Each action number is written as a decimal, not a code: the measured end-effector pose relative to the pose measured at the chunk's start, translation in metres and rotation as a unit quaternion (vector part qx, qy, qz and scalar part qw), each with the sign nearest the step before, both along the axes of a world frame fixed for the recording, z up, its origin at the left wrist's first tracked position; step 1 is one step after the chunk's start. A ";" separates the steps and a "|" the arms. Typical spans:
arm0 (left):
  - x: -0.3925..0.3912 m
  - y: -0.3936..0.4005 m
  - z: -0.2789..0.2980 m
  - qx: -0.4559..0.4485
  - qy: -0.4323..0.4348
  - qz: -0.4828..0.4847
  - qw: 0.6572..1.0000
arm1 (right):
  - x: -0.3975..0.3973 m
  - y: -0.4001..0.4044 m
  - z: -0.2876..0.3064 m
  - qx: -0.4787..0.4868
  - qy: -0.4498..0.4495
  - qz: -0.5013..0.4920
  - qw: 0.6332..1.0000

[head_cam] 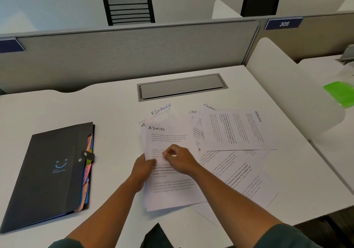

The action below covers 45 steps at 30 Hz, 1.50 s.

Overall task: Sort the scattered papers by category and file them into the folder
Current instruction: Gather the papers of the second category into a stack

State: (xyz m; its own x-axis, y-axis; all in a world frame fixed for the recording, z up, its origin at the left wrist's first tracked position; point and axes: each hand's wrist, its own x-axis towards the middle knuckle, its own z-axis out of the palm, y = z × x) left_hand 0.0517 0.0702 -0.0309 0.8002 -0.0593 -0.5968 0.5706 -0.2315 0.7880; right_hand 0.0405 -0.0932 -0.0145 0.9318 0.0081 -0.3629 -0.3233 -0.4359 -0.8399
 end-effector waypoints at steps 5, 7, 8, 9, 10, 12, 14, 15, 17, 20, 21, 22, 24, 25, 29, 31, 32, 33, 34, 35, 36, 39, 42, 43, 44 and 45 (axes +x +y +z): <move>0.002 -0.004 -0.004 0.013 -0.006 -0.003 1.000 | 0.010 -0.039 -0.007 -0.033 -0.038 -0.189 0.981; 0.004 -0.007 -0.006 0.027 -0.015 -0.006 1.000 | 0.014 -0.062 -0.010 -0.043 -0.016 -0.258 0.965; 0.005 -0.008 -0.007 0.035 -0.020 -0.008 0.999 | 0.015 -0.072 -0.011 -0.049 -0.002 -0.284 0.958; 0.006 -0.010 -0.009 0.042 -0.024 -0.010 0.999 | 0.016 -0.082 -0.013 -0.061 0.013 -0.299 0.952; 0.007 -0.011 -0.010 0.046 -0.027 -0.011 0.999 | 0.016 -0.091 -0.015 -0.093 0.024 -0.299 0.949; 0.008 -0.014 -0.012 0.051 -0.030 -0.012 0.998 | 0.015 -0.105 -0.018 -0.207 0.026 -0.257 0.944; 0.010 -0.016 -0.013 0.055 -0.032 -0.015 0.998 | 0.014 -0.114 -0.020 -0.305 0.010 -0.193 0.932; 0.011 -0.017 -0.014 0.058 -0.032 -0.015 0.998 | 0.015 -0.117 -0.021 -0.340 0.011 -0.157 0.927; 0.012 -0.018 -0.016 0.062 -0.033 -0.017 0.997 | 0.017 -0.123 -0.023 -0.388 0.032 -0.091 0.917; 0.014 -0.016 -0.018 0.074 -0.030 -0.023 0.997 | 0.021 -0.125 -0.028 -0.406 0.067 -0.040 0.911; 0.015 -0.015 -0.019 0.077 -0.028 -0.023 0.996 | 0.021 -0.124 -0.030 -0.416 0.070 -0.034 0.906; 0.015 -0.014 -0.020 0.078 -0.028 -0.025 0.996 | 0.021 -0.123 -0.033 -0.431 0.068 -0.031 0.899; 0.014 -0.013 -0.020 0.079 -0.031 -0.030 0.996 | 0.022 -0.120 -0.037 -0.458 0.054 -0.035 0.887; 0.014 -0.012 -0.020 0.079 -0.032 -0.032 0.996 | 0.023 -0.119 -0.038 -0.464 0.050 -0.039 0.884; 0.012 -0.009 -0.020 0.077 -0.026 -0.029 0.996 | 0.026 -0.121 -0.041 -0.436 0.021 -0.075 0.897; 0.013 -0.008 -0.019 0.074 -0.022 -0.028 0.997 | 0.028 -0.120 -0.037 -0.377 -0.020 -0.136 0.916; 0.013 -0.008 -0.018 0.070 -0.019 -0.026 0.997 | 0.029 -0.118 -0.034 -0.341 -0.038 -0.156 0.926; 0.013 -0.008 -0.018 0.067 -0.014 -0.023 0.997 | 0.032 -0.116 -0.031 -0.305 -0.051 -0.169 0.936; 0.014 -0.008 -0.017 0.062 -0.008 -0.019 0.998 | 0.035 -0.113 -0.029 -0.265 -0.054 -0.175 0.947; 0.014 -0.008 -0.016 0.056 0.000 -0.014 0.998 | 0.038 -0.109 -0.025 -0.220 -0.048 -0.175 0.958; 0.014 -0.007 -0.014 0.048 0.010 -0.009 0.999 | 0.041 -0.106 -0.020 -0.171 -0.038 -0.169 0.970; 0.016 -0.004 -0.011 0.032 0.029 0.005 0.999 | 0.046 -0.095 -0.005 -0.038 -0.019 -0.115 0.992; 0.017 0.002 -0.008 0.029 0.044 0.024 0.998 | 0.045 -0.083 0.008 0.029 -0.005 -0.026 0.999; 0.018 0.004 -0.007 0.023 0.048 0.032 0.998 | 0.044 -0.080 0.011 0.033 -0.001 0.012 0.999; 0.018 0.006 -0.007 0.017 0.051 0.036 0.998 | 0.043 -0.077 0.012 0.027 0.007 0.054 0.998; 0.019 0.008 -0.007 0.012 0.052 0.037 0.998 | 0.042 -0.074 0.012 0.019 0.020 0.094 0.995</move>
State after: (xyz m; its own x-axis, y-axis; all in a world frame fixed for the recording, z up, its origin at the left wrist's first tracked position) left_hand 0.0703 0.0778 -0.0374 0.7358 0.0124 -0.6770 0.6647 -0.2041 0.7187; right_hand 0.0825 -0.1673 -0.0021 0.8975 0.1944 -0.3959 -0.2728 -0.4607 -0.8446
